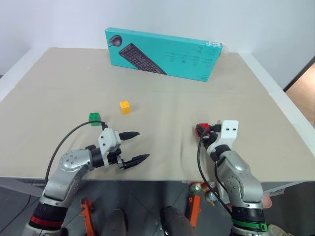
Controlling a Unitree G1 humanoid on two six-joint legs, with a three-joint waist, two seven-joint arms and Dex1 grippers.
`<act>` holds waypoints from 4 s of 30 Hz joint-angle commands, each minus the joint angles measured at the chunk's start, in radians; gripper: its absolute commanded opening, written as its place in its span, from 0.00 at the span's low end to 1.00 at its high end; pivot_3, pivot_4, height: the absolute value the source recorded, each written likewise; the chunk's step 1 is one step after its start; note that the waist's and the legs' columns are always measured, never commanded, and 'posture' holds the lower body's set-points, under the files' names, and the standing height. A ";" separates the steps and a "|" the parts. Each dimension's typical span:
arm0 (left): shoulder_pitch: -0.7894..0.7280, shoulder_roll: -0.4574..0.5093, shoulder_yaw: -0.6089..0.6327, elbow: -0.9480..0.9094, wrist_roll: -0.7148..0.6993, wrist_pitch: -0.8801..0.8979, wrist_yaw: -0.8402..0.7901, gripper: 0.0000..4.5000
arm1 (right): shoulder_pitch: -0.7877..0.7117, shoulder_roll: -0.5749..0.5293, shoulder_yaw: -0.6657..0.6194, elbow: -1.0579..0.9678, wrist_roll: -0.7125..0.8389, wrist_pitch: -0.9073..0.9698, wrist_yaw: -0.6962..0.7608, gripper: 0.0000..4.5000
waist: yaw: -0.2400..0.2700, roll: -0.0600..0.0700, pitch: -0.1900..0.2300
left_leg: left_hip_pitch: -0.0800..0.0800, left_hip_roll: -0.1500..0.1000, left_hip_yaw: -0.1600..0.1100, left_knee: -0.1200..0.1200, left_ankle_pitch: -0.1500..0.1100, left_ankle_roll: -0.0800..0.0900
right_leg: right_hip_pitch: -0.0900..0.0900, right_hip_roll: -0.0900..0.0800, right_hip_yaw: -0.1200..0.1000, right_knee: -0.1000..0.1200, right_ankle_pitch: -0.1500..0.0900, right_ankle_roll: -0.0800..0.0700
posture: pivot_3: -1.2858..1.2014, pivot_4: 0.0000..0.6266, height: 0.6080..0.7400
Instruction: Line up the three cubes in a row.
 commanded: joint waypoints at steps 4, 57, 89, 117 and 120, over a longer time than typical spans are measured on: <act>-0.012 0.021 0.013 -0.026 -0.006 -0.009 -0.008 1.00 | -0.089 -0.137 0.101 -0.099 0.065 0.075 0.213 0.28 | -0.003 0.000 0.000 | 0.000 0.000 0.000 0.000 0.000 0.000 | 0.000 0.000 0.000 0.000 0.000 0.000 | 0.52 0.24 1.00; 0.069 0.067 0.050 -0.069 0.000 -0.007 0.050 1.00 | -0.725 -0.247 0.414 0.818 -0.094 -0.438 1.252 0.99 | -0.025 0.002 0.001 | 0.000 0.000 -0.002 -0.002 0.002 0.003 | -0.001 0.002 -0.001 0.001 0.003 0.001 | 0.52 0.24 1.00; -0.168 -0.216 0.165 0.023 0.195 0.205 0.743 1.00 | -0.433 -0.220 0.264 0.045 0.117 -0.054 0.758 0.99 | -0.024 0.001 0.001 | -0.001 -0.001 -0.005 0.000 0.002 0.002 | -0.001 0.002 -0.002 0.002 0.008 0.006 | 0.52 0.24 1.00; -0.163 -0.138 0.315 0.178 0.141 0.300 0.749 1.00 | -0.433 -0.215 0.293 0.098 0.108 -0.121 0.779 0.99 | -0.024 0.001 0.001 | -0.001 -0.002 -0.005 -0.001 0.003 0.001 | -0.001 0.001 -0.002 0.001 0.007 0.006 | 0.52 0.24 1.00; -0.171 -0.146 0.315 0.202 0.139 0.294 0.746 0.88 | -0.426 -0.218 0.296 0.092 0.104 -0.121 0.776 1.00 | -0.024 0.001 0.001 | -0.001 -0.002 -0.005 -0.001 0.003 0.001 | -0.001 0.001 -0.002 0.001 0.007 0.006 | 0.52 0.24 1.00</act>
